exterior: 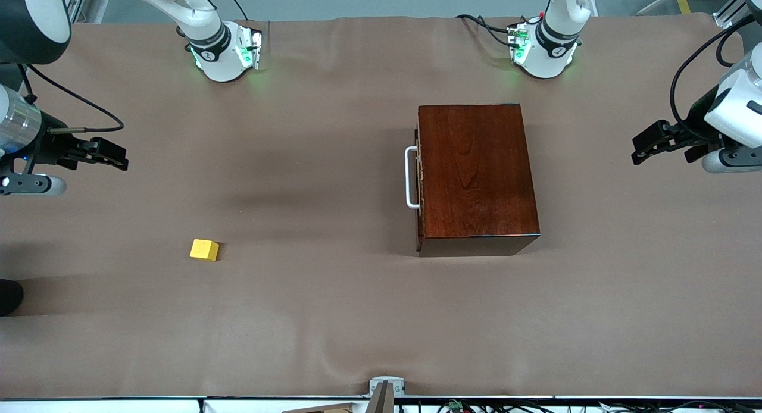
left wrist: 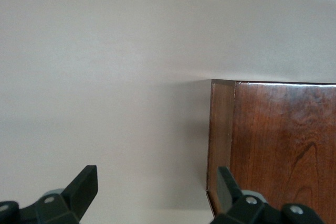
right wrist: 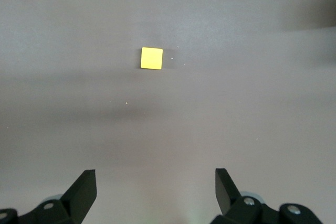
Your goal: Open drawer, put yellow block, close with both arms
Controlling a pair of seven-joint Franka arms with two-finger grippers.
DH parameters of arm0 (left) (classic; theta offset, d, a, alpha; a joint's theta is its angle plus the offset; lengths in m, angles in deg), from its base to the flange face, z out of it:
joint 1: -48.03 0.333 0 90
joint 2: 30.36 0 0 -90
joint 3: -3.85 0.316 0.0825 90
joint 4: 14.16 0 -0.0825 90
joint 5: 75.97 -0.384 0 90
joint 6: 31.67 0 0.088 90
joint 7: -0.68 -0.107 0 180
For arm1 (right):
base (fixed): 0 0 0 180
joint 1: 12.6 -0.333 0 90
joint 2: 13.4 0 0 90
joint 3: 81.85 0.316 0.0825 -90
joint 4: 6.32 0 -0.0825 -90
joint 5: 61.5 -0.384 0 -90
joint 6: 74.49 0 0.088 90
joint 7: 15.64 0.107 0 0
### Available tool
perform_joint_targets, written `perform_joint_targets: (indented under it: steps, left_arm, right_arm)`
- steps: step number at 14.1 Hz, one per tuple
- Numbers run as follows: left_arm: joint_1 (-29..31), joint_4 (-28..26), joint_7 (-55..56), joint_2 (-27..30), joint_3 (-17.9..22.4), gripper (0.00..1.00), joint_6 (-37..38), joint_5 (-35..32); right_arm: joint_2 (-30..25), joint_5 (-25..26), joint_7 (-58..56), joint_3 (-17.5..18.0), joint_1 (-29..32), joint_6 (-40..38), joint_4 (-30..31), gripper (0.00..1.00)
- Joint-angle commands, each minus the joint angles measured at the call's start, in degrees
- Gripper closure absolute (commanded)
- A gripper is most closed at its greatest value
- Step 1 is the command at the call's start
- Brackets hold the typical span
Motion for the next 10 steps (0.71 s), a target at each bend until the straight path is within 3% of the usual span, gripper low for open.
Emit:
perform_joint_targets:
  steps: [1,10]
  left_arm:
    - [0.06,-0.02,-0.24,0.23,0.16,0.0,-0.16,-0.03]
    - [0.06,0.6,-1.3,0.06,0.16,0.0,-0.16,-0.12]
  right_arm:
    - [-0.03,-0.47,-0.02,0.57,0.62,-0.06,-0.2,0.0]
    - [-0.03,-0.55,-0.28,0.48,1.06,-0.06,-0.2,0.0]
